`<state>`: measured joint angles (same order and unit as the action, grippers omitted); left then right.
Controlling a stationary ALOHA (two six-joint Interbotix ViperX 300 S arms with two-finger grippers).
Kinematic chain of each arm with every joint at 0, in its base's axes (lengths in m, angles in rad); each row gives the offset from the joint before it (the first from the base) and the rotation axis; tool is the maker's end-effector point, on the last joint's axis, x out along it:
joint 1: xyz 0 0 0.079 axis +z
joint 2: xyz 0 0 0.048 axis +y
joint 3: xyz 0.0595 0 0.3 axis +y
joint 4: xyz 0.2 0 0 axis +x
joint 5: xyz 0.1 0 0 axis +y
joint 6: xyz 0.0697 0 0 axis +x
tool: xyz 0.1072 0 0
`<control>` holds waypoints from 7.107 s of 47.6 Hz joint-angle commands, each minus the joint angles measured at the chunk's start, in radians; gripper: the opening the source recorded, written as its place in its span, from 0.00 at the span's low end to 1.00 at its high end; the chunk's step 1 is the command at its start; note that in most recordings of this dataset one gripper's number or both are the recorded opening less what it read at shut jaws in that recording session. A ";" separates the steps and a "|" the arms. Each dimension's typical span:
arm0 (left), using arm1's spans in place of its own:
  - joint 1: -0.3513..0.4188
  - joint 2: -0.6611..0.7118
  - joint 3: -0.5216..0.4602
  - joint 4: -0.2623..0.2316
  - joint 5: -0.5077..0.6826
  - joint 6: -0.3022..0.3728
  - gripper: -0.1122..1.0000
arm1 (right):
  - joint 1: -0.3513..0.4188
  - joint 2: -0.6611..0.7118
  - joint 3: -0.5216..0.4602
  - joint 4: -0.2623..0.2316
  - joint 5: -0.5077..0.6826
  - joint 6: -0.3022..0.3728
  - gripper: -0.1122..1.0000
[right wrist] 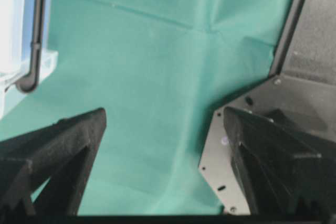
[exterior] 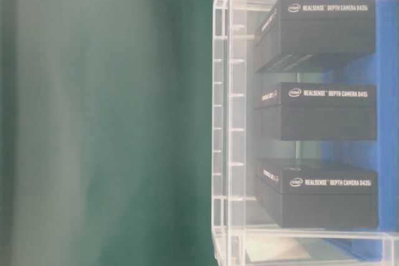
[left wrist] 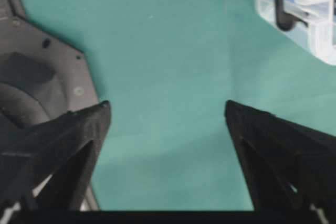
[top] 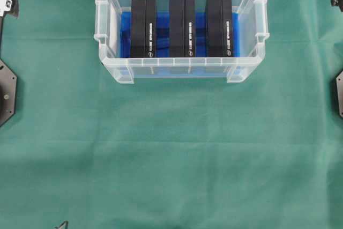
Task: Take the box out of the case with both arms.
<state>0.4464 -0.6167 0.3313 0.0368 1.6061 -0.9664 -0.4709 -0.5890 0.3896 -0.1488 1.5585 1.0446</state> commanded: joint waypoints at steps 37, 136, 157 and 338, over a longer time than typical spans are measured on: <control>0.002 0.005 -0.012 0.000 0.012 -0.064 0.92 | -0.002 0.002 -0.014 -0.002 -0.008 0.034 0.97; -0.158 0.718 -0.591 0.015 -0.100 -0.219 0.92 | 0.163 0.561 -0.419 0.048 -0.235 0.161 0.97; -0.158 0.732 -0.586 0.018 -0.101 -0.216 0.92 | 0.156 0.571 -0.420 0.048 -0.235 0.163 0.97; -0.123 0.808 -0.196 0.038 -0.512 -0.218 0.92 | 0.144 0.667 -0.147 0.051 -0.526 0.199 0.97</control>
<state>0.3175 0.2025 0.1197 0.0736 1.0983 -1.1873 -0.3175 0.0874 0.2301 -0.0982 1.0308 1.2471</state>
